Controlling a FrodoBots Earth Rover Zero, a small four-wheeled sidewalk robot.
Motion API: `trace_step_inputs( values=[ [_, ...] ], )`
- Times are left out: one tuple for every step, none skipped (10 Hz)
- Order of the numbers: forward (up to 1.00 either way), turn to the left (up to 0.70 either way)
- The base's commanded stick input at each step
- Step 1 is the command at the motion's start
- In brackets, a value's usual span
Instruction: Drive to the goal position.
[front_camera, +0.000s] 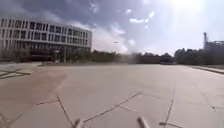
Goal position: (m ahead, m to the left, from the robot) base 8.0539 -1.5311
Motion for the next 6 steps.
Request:
trace_step_inputs(
  values=[
    [0.69,-0.34],
    [0.69,-0.34],
    [0.69,-0.25],
    [0.69,0.0],
    [0.69,0.0],
    [0.69,0.0]
  ],
)
